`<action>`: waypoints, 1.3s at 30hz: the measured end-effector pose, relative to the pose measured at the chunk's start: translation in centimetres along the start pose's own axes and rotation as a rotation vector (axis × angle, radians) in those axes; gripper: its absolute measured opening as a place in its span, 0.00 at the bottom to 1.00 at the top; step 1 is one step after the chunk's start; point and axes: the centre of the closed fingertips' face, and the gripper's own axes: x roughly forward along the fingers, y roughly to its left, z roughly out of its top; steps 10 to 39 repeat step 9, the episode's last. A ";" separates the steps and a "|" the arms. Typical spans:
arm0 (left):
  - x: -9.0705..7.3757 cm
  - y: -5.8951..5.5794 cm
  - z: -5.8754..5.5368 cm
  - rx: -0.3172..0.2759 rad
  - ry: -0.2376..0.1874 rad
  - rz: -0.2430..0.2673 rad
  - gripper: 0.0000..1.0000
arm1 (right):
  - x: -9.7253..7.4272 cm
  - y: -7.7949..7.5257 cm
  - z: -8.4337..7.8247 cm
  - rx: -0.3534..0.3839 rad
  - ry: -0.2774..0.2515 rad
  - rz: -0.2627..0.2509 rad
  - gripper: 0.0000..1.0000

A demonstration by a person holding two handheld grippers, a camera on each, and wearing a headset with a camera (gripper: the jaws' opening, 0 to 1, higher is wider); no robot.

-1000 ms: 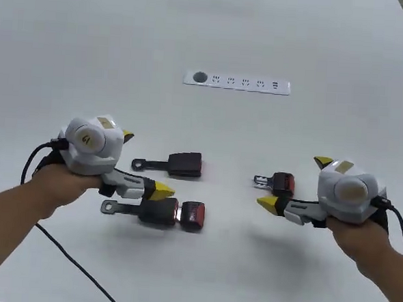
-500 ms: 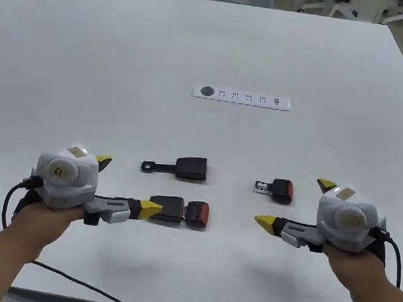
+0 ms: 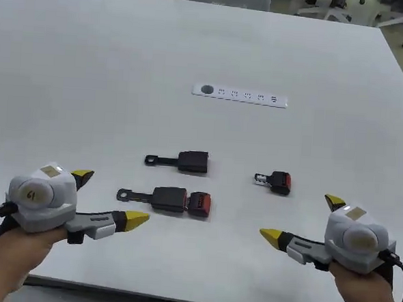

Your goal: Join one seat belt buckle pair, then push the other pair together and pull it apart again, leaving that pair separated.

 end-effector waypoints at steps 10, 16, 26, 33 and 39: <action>-1.9 0.2 -0.6 -0.009 -0.016 0.012 1.00 | -1.3 0.0 -1.0 0.026 0.000 -0.028 1.00; -1.9 0.2 -0.6 -0.009 -0.016 0.012 1.00 | -1.3 0.0 -1.0 0.026 0.000 -0.028 1.00; -1.9 0.2 -0.6 -0.009 -0.016 0.012 1.00 | -1.3 0.0 -1.0 0.026 0.000 -0.028 1.00; -1.9 0.2 -0.6 -0.009 -0.016 0.012 1.00 | -1.3 0.0 -1.0 0.026 0.000 -0.028 1.00; -1.9 0.2 -0.6 -0.009 -0.016 0.012 1.00 | -1.3 0.0 -1.0 0.026 0.000 -0.028 1.00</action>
